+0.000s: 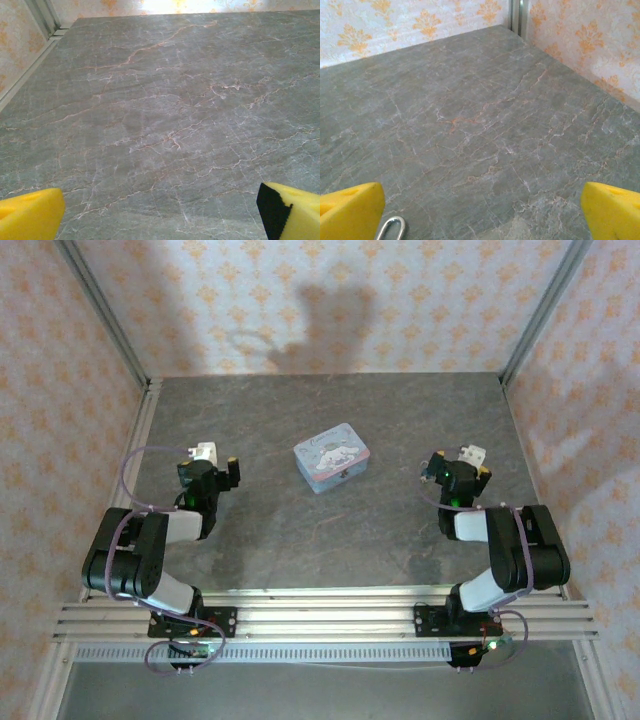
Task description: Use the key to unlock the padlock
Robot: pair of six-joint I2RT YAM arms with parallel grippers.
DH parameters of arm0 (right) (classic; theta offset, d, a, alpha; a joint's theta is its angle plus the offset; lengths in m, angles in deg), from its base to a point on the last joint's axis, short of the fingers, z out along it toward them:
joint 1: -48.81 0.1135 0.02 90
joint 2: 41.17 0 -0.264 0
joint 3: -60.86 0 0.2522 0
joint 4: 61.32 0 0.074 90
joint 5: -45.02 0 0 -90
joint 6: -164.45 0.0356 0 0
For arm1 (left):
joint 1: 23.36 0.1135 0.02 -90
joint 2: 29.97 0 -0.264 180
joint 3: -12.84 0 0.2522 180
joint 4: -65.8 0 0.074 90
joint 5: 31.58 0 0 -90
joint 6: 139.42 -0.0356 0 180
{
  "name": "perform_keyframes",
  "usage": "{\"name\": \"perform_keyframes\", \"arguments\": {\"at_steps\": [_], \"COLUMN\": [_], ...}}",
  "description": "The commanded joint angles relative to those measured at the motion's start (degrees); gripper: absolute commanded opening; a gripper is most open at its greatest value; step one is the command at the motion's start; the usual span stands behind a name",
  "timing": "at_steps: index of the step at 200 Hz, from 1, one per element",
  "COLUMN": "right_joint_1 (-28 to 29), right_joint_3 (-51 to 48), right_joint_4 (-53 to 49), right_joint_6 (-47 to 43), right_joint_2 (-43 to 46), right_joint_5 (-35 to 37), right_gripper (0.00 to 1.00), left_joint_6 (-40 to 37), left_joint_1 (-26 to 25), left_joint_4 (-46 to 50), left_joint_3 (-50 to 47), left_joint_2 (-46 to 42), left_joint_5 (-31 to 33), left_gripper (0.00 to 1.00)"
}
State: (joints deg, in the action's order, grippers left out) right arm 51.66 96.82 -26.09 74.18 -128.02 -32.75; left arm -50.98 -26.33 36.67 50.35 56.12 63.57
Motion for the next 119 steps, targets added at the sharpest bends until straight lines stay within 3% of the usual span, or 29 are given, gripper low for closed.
{"name": "perform_keyframes", "arguments": {"at_steps": [1,119], "right_joint_1": [0.2,0.2], "right_joint_3": [0.2,0.2], "right_joint_4": [-1.4,-1.5], "right_joint_6": [0.3,0.3], "right_joint_2": [-0.3,-0.2], "right_joint_5": [1.4,1.4], "right_gripper": [0.99,0.99], "left_joint_6": [0.4,0.4], "left_joint_1": [0.1,0.1], "left_joint_4": [0.6,0.6], "left_joint_3": [0.9,0.9], "left_joint_2": [-0.3,-0.3], "left_joint_5": [-0.1,-0.1], "left_gripper": [1.00,1.00]}}
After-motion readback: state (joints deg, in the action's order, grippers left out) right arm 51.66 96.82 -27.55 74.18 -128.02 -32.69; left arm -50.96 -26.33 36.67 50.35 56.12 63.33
